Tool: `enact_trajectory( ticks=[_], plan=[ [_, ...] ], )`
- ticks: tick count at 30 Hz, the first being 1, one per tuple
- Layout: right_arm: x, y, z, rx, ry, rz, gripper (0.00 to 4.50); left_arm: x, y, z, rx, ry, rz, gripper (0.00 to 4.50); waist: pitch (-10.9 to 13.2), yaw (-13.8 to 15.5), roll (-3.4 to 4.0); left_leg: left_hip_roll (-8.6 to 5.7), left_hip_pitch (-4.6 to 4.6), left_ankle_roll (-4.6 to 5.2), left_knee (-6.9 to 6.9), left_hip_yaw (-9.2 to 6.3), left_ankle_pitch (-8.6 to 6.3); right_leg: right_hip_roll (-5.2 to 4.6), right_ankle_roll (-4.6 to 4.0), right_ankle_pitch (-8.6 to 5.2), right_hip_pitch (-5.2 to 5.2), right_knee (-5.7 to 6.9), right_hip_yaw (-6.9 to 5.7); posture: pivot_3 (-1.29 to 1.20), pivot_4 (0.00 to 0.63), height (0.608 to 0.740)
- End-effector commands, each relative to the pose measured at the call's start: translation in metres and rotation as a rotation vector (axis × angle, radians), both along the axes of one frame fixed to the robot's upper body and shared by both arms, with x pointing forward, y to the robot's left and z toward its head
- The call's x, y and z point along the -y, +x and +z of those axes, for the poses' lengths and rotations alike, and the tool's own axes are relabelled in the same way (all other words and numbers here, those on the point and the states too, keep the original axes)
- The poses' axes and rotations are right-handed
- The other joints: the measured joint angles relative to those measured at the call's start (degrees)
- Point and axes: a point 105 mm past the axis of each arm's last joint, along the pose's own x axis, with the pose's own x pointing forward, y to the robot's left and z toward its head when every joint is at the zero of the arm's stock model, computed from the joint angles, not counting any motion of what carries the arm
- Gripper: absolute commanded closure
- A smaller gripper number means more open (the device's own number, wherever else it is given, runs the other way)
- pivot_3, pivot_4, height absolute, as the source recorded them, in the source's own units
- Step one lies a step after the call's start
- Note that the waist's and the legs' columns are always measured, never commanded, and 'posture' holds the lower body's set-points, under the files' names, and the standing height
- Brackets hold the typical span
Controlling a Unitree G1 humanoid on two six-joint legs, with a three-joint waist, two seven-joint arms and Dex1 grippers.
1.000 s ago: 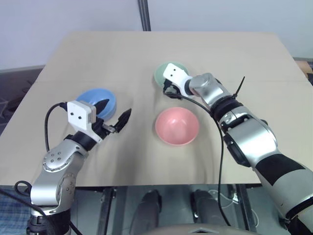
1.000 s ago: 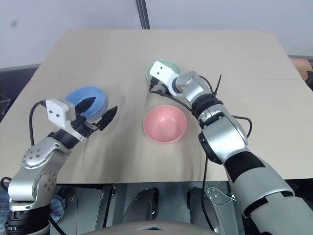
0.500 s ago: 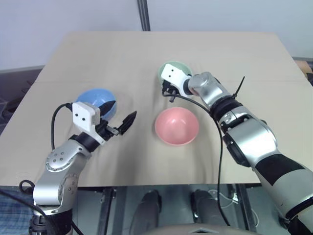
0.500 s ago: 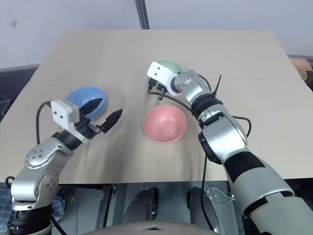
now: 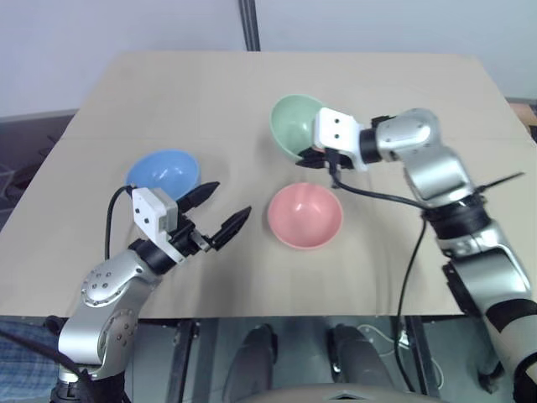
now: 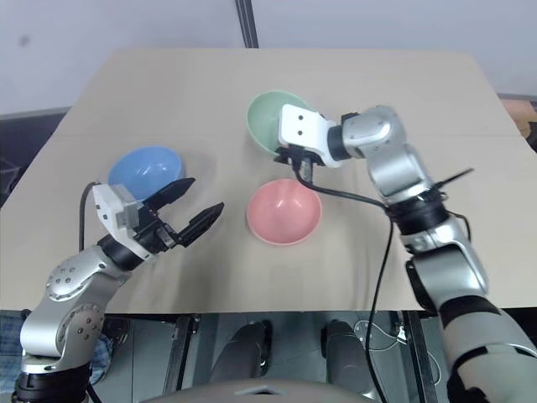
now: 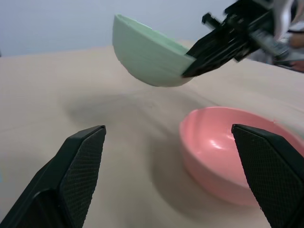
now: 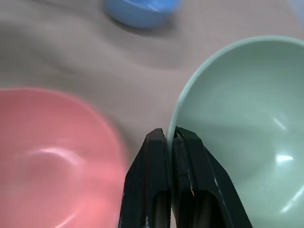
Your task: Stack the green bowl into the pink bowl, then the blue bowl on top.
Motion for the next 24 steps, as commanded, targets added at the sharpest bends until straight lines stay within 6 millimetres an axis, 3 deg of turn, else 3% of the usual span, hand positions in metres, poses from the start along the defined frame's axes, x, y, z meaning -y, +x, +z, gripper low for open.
enact_trajectory(
  ticks=[1,7,11,12,14,17,24],
  plan=[
    [0.004,-0.037,0.01,0.001,-0.028,0.115,4.48,0.009,-0.005,0.009,0.048,-0.001,-0.075,0.0,0.0,0.03,0.0,0.0,0.01,0.0,0.01,0.01,0.0,0.0,0.0,0.0,0.01,0.0,0.0,0.0,0.15,0.74],
    [0.004,-0.078,0.002,-0.049,-0.084,0.209,4.48,0.016,0.003,0.006,0.049,-0.011,-0.127,0.0,0.0,-0.03,0.0,0.0,0.03,0.01,0.18,-0.01,0.0,0.02,0.01,0.0,0.04,0.12,-0.02,0.0,0.15,0.74],
    [-0.003,-0.085,0.0,-0.06,-0.068,0.213,4.48,0.019,0.006,0.005,0.048,-0.012,-0.153,0.0,-0.01,0.02,-0.02,0.01,0.04,0.01,0.27,-0.01,0.0,0.04,0.01,0.0,0.04,0.22,-0.02,0.0,0.15,0.74],
    [-0.004,-0.086,-0.001,-0.065,-0.063,0.212,3.75,0.019,0.006,0.004,0.048,-0.012,-0.156,0.0,-0.01,0.05,-0.02,0.0,0.02,0.01,0.32,-0.01,0.0,0.03,0.01,0.0,0.04,0.25,-0.02,0.0,0.15,0.74],
    [-0.004,-0.09,-0.002,-0.083,-0.067,0.222,3.19,0.019,0.007,0.004,0.044,-0.009,-0.16,0.0,-0.01,0.09,-0.02,-0.01,0.02,0.01,0.36,-0.01,0.0,0.02,0.01,0.0,0.05,0.26,-0.02,0.0,0.15,0.74],
    [-0.005,-0.088,0.001,-0.096,-0.037,0.184,1.87,0.017,0.008,0.001,0.035,0.004,-0.161,0.0,-0.01,0.09,-0.02,-0.01,0.02,0.01,0.4,-0.03,0.0,0.02,0.01,0.0,0.05,0.31,-0.03,0.0,0.15,0.74],
    [0.027,-0.062,0.015,-0.146,0.089,-0.005,1.87,0.013,0.014,0.003,0.047,0.023,-0.114,0.0,-0.02,0.2,-0.04,-0.02,0.01,0.01,0.47,-0.03,0.0,0.03,0.01,0.0,0.06,0.35,-0.04,0.0,0.15,0.74]
  ],
)
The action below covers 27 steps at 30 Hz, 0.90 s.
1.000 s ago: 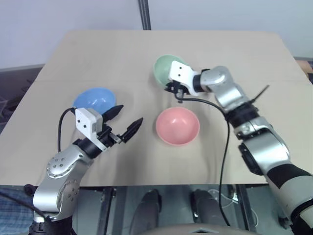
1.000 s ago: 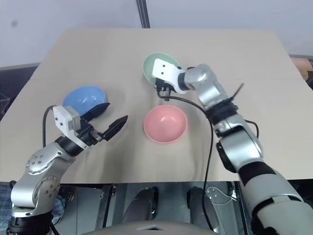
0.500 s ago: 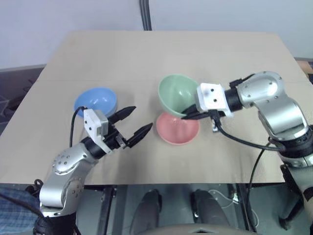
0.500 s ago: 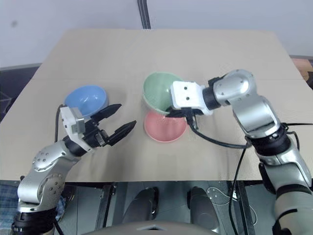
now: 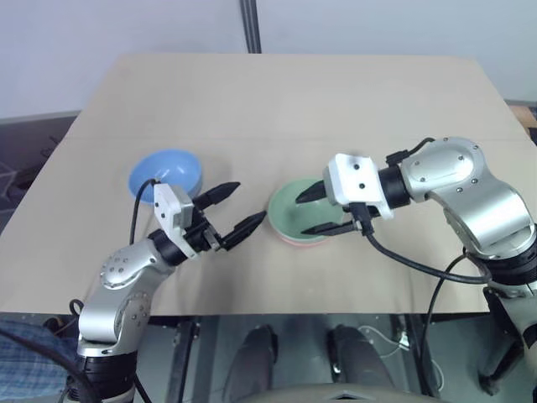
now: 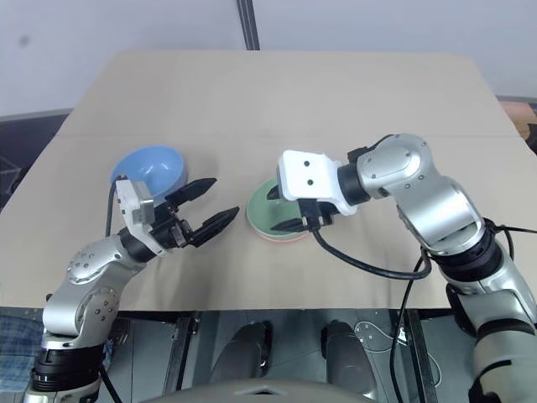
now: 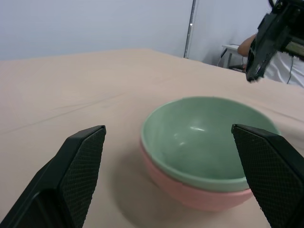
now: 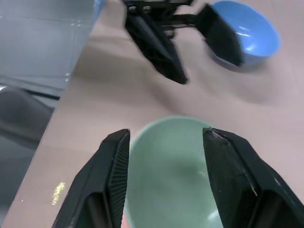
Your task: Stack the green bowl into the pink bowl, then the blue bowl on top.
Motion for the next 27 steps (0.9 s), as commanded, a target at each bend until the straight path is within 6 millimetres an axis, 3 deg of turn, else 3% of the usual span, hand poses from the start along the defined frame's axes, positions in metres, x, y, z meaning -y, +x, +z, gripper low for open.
enact_trajectory(
  ticks=[1,6,14,20,27],
  plan=[
    [0.028,0.014,0.019,-0.035,0.132,-0.128,1.87,-0.003,0.001,0.009,0.05,0.018,0.032,0.0,-0.01,0.22,-0.02,0.0,-0.01,0.0,0.01,-0.01,0.0,0.0,0.0,0.0,0.01,0.0,-0.01,0.0,0.15,0.74],
    [0.073,0.027,0.019,-0.117,0.234,-0.276,1.87,-0.014,0.012,0.012,0.02,0.058,0.155,0.0,-0.01,0.26,-0.02,-0.02,0.0,0.01,0.04,-0.02,-0.01,-0.02,0.0,0.0,0.05,0.0,-0.02,0.0,0.15,0.74],
    [0.123,0.02,0.016,-0.134,0.48,-0.322,1.87,-0.034,0.025,0.021,0.045,0.184,0.303,0.0,0.0,0.12,-0.03,-0.01,0.02,0.01,0.05,0.03,-0.01,0.01,0.0,0.0,0.08,0.01,0.02,0.0,0.15,0.74],
    [0.14,0.011,0.007,-0.14,0.517,-0.335,1.87,-0.058,0.035,0.016,-0.002,0.302,0.394,0.0,0.0,0.0,-0.02,0.0,0.06,0.01,0.06,0.06,-0.01,0.03,0.01,0.0,0.09,0.05,0.04,0.0,0.15,0.74],
    [0.142,0.015,0.005,-0.124,0.522,-0.36,1.87,-0.087,0.047,0.004,-0.067,0.403,0.538,0.0,0.0,-0.01,-0.02,0.01,0.07,0.01,0.12,0.05,-0.01,0.06,0.01,-0.01,0.09,0.12,0.04,0.0,0.15,0.74]
  ],
)
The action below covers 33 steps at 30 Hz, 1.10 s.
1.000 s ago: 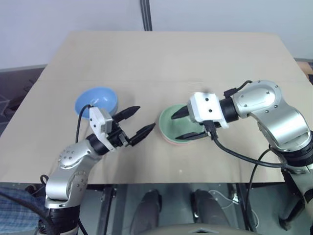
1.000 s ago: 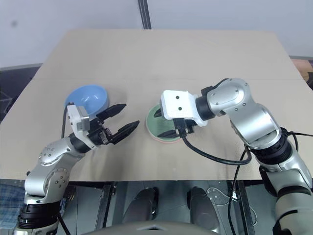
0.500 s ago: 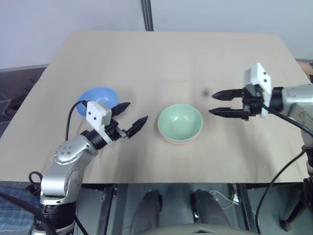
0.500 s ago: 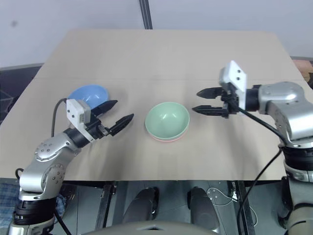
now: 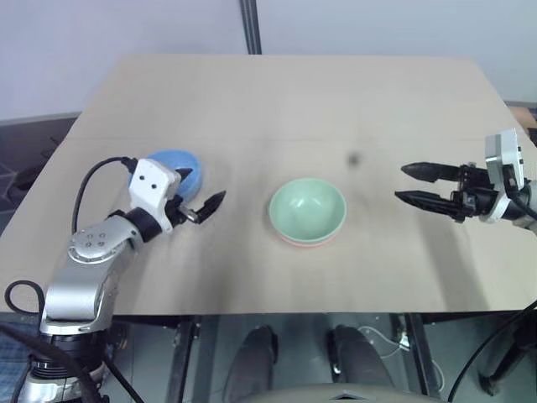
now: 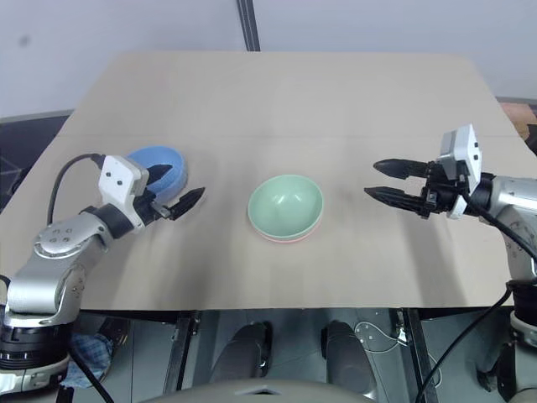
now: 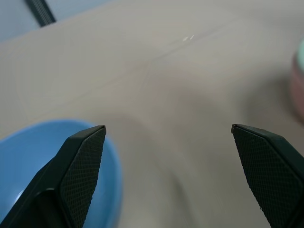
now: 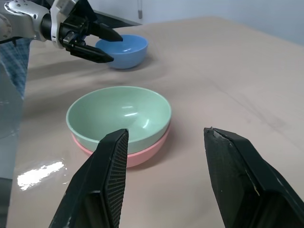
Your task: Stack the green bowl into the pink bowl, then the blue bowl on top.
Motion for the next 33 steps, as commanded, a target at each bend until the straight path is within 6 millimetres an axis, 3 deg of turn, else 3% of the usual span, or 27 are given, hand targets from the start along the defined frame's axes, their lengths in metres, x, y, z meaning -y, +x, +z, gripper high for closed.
enact_trajectory(
  ticks=[1,10,14,21,25,29,33],
  plan=[
    [0.003,0.0,0.011,0.057,0.009,-0.017,1.87,-0.015,0.005,0.005,0.009,0.052,0.078,0.0,0.0,0.04,0.0,0.0,0.0,0.0,0.0,0.0,0.0,0.0,0.0,0.0,0.0,0.0,0.0,0.0,0.15,0.74],
    [0.004,0.002,0.01,0.07,0.0,-0.038,1.87,-0.031,0.006,-0.026,-0.151,0.103,0.161,0.0,0.0,0.04,0.0,-0.01,-0.01,0.0,0.01,-0.01,0.0,-0.01,0.0,0.0,0.0,0.02,0.0,0.0,0.15,0.74],
    [0.003,0.004,0.015,0.088,0.016,-0.05,1.83,-0.029,0.009,-0.025,-0.165,0.097,0.151,1.23,0.0,0.06,0.0,-0.01,-0.01,0.0,0.01,-0.01,0.0,-0.01,0.0,0.0,0.0,0.04,0.0,0.0,0.15,0.74],
    [0.005,0.003,0.016,0.086,0.01,-0.058,1.83,-0.028,0.007,-0.033,-0.195,0.143,0.134,4.48,-0.05,0.1,0.06,-0.01,0.02,0.0,0.03,-0.01,0.0,-0.03,0.0,0.0,0.0,0.09,0.0,0.0,0.15,0.74],
    [0.006,0.003,0.015,0.08,0.007,-0.066,1.83,-0.026,0.01,-0.028,-0.184,0.174,0.096,4.48,-0.08,0.07,0.15,-0.03,0.12,0.0,0.03,0.06,0.0,-0.03,0.0,-0.01,0.08,0.11,0.08,0.0,0.15,0.74],
    [0.005,0.003,0.014,0.077,0.005,-0.067,1.83,-0.017,0.019,-0.009,-0.121,0.215,0.025,4.48,-0.07,0.36,0.13,-0.04,0.15,0.0,0.05,0.04,0.0,-0.03,0.0,-0.01,0.1,0.18,0.05,0.0,0.15,0.74],
    [0.005,0.004,0.014,0.083,0.003,-0.069,1.83,0.012,0.028,0.021,-0.014,0.249,-0.137,4.48,-0.01,0.36,0.04,-0.05,0.05,0.0,0.14,0.0,0.0,-0.03,0.01,0.0,0.09,0.16,0.01,0.0,0.15,0.74]
  ],
)
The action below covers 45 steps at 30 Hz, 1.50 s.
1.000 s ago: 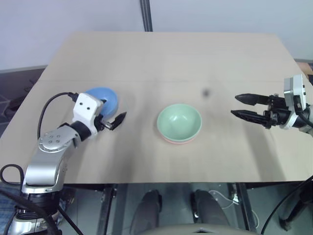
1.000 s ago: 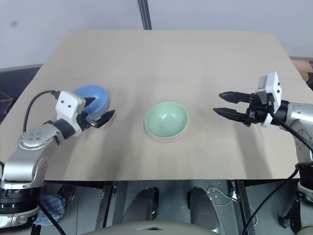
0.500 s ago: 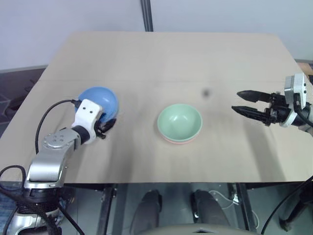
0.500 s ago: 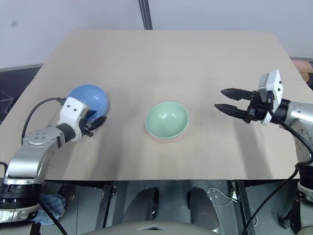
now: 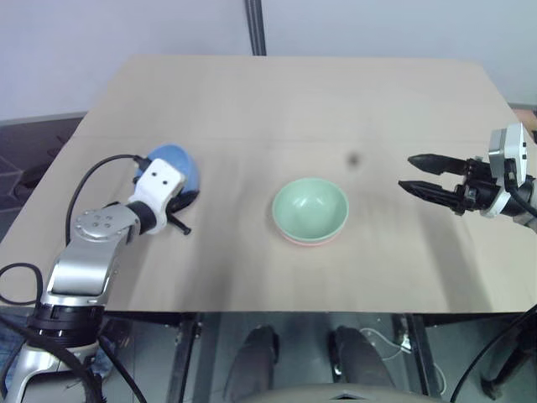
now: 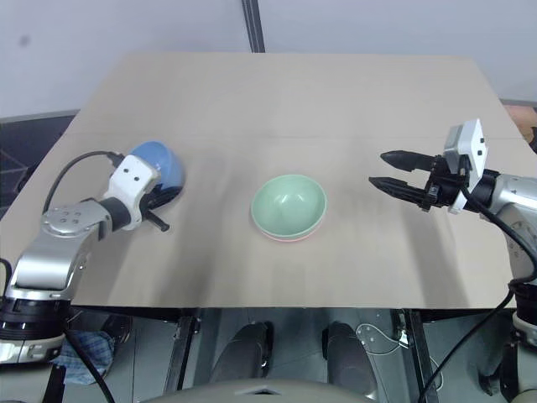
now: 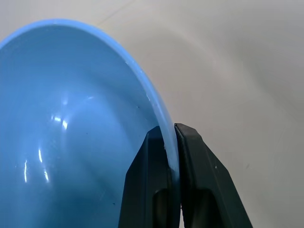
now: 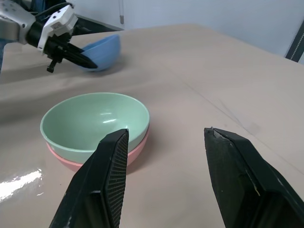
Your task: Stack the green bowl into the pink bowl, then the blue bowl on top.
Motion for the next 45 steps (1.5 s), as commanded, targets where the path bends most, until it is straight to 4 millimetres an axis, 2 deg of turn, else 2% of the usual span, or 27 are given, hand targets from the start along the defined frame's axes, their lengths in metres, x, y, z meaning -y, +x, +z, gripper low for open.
enact_trajectory(
  ticks=[1,4,8,12,17,22,24,25,27,28,31,35,40,45],
  plan=[
    [0.0,-0.003,0.011,0.053,-0.015,0.007,1.83,0.031,0.004,0.039,0.128,0.056,-0.198,4.48,0.02,-0.02,-0.03,0.0,-0.02,0.0,0.01,-0.02,0.0,0.0,0.0,0.0,0.0,-0.01,-0.03,0.0,0.15,0.74],
    [0.0,-0.003,0.01,0.053,-0.017,0.004,1.83,0.06,-0.002,0.049,0.149,0.108,-0.38,4.48,0.02,-0.13,-0.03,0.0,-0.04,0.0,0.0,-0.02,0.0,0.0,0.0,0.0,0.0,-0.05,-0.03,0.0,0.15,0.74],
    [0.001,-0.003,0.008,0.053,-0.024,0.0,1.83,0.107,-0.029,0.058,0.161,0.186,-0.749,4.48,0.03,-0.36,-0.03,0.02,-0.05,0.0,-0.03,0.02,0.0,0.04,0.0,-0.01,-0.04,-0.06,0.01,0.0,0.15,0.74],
    [0.002,-0.002,0.008,0.057,-0.029,-0.003,1.83,0.125,-0.047,0.057,0.158,0.272,-0.96,4.48,0.03,-0.33,-0.02,0.01,-0.06,0.0,-0.01,0.04,0.0,0.03,0.0,-0.01,-0.04,-0.07,0.02,0.0,0.15,0.74],
    [0.001,-0.001,0.008,0.06,-0.03,-0.003,1.83,0.143,-0.059,0.055,0.185,0.358,-1.141,4.48,0.03,-0.42,-0.02,0.03,-0.04,0.0,0.0,0.04,0.0,0.07,0.0,-0.01,-0.04,-0.04,0.03,0.0,0.15,0.74],
    [0.002,-0.002,0.008,0.066,-0.033,-0.011,1.83,0.147,-0.067,0.051,0.164,0.393,-1.232,4.48,0.03,-0.43,-0.02,0.03,-0.05,0.01,0.01,0.04,0.0,0.07,0.0,-0.01,-0.04,-0.04,0.04,0.0,0.15,0.74],
    [0.004,-0.002,0.009,0.067,-0.035,-0.018,1.83,0.148,-0.065,0.051,0.165,0.39,-1.234,3.7,0.03,-0.4,-0.02,0.03,-0.05,0.01,0.02,0.04,0.0,0.07,0.0,-0.01,-0.04,-0.04,0.04,0.0,0.15,0.74],
    [0.005,-0.002,0.008,0.068,-0.035,-0.021,1.83,0.15,-0.064,0.052,0.175,0.371,-1.231,3.46,0.03,-0.39,-0.02,0.03,-0.05,0.01,0.02,0.04,0.0,0.07,0.0,-0.01,-0.04,-0.03,0.04,0.0,0.15,0.74],
    [0.005,-0.003,0.008,0.067,-0.036,-0.022,1.83,0.151,-0.063,0.054,0.191,0.35,-1.229,2.46,0.03,-0.39,-0.02,0.02,-0.05,0.01,0.05,0.04,0.0,0.07,0.0,-0.01,-0.03,-0.03,0.04,0.0,0.15,0.74],
    [0.006,-0.003,0.007,0.065,-0.036,-0.023,1.83,0.152,-0.062,0.055,0.205,0.35,-1.224,2.26,0.03,-0.39,-0.03,0.02,-0.05,0.01,0.05,0.04,0.0,0.07,0.0,-0.01,-0.04,-0.02,0.04,0.0,0.15,0.74],
    [0.006,-0.003,0.007,0.063,-0.037,-0.022,1.83,0.152,-0.059,0.055,0.224,0.353,-1.219,1.17,0.04,-0.4,-0.03,0.02,-0.06,0.01,0.05,0.03,0.0,0.07,0.0,-0.01,-0.04,-0.02,0.03,0.0,0.15,0.74],
    [0.006,-0.002,0.006,0.062,-0.04,-0.02,1.83,0.149,-0.056,0.061,0.23,0.29,-1.186,1.17,0.04,-0.43,-0.03,0.03,-0.04,0.01,0.05,0.03,0.0,0.08,0.0,-0.01,-0.04,-0.01,0.04,0.0,0.15,0.74],
    [0.007,-0.002,0.004,0.052,-0.044,-0.014,1.83,0.136,-0.053,0.066,0.215,0.15,-1.071,1.17,0.04,-0.58,-0.02,0.04,-0.04,0.01,0.06,0.03,0.0,0.08,0.0,-0.01,-0.04,0.0,0.05,0.0,0.15,0.74],
    [0.015,0.0,-0.003,0.019,-0.057,-0.028,1.83,0.102,-0.044,0.058,0.165,-0.012,-0.803,1.17,0.04,-0.52,-0.02,0.05,-0.03,0.01,0.06,0.02,0.0,0.08,0.0,-0.01,-0.04,0.02,0.05,0.0,0.15,0.74]
  ],
)
